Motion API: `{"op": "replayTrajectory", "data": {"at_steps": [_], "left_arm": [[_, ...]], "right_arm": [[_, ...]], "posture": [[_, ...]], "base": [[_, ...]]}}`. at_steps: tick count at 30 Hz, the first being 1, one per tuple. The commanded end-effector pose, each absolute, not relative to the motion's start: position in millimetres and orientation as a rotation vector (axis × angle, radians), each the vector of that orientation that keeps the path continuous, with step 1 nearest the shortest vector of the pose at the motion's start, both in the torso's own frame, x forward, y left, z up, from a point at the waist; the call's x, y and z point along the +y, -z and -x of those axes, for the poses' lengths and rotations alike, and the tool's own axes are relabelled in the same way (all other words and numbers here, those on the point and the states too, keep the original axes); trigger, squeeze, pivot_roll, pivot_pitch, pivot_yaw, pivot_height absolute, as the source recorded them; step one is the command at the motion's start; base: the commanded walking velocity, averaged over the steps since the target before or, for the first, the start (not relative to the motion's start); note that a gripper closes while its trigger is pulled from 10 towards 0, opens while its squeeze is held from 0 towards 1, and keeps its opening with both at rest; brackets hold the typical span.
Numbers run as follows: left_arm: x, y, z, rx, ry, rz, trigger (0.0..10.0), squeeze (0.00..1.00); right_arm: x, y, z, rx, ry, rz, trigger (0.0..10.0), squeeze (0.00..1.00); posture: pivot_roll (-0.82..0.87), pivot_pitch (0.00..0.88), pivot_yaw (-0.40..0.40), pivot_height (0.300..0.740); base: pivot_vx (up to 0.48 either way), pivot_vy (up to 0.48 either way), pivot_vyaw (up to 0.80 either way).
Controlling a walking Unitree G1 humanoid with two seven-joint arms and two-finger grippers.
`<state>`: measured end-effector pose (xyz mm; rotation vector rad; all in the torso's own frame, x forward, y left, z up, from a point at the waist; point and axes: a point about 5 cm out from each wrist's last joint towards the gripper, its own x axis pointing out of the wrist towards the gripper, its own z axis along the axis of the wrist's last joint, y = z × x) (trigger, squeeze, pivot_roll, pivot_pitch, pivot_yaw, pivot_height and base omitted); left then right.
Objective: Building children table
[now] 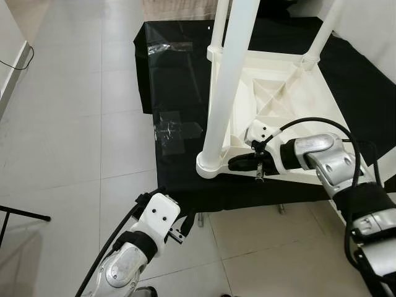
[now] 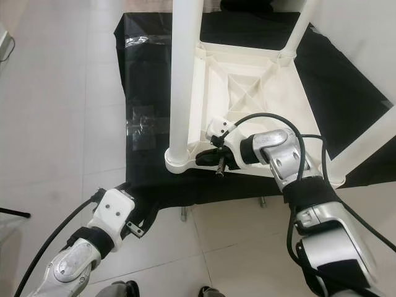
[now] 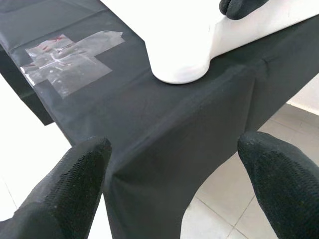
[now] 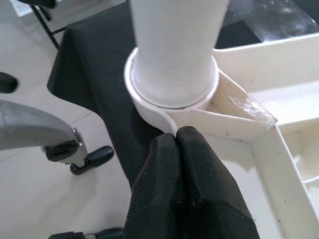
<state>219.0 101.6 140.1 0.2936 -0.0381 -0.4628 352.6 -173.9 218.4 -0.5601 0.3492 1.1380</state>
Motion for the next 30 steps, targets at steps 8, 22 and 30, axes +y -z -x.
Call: {"op": "replayTrajectory", "data": {"at_steps": [8, 22, 30], "left_arm": [[102, -135, -222, -0.025, 0.468, -0.305, 10.0, 0.0], [95, -137, -214, -0.038, 0.55, -0.276, 10.0, 0.0], [85, -136, -200, -0.022, 0.708, -0.252, 10.0, 0.0]], "right_arm": [[-159, -225, -329, 0.259, -1.391, 0.61, 0.0, 0.0], [-159, -239, -339, 0.145, -1.296, 0.586, 10.0, 1.0], [-184, -240, -326, 0.261, -1.387, 0.667, 10.0, 1.0]], "posture": [[0.07, 0.19, -0.042, 0.74], [0.1, 0.198, -0.042, 0.74], [0.08, 0.198, -0.038, 0.74]], "base": [[0.0, 0.0, 0.0], [0.0, 0.0, 0.0], [0.0, 0.0, 0.0]]}}
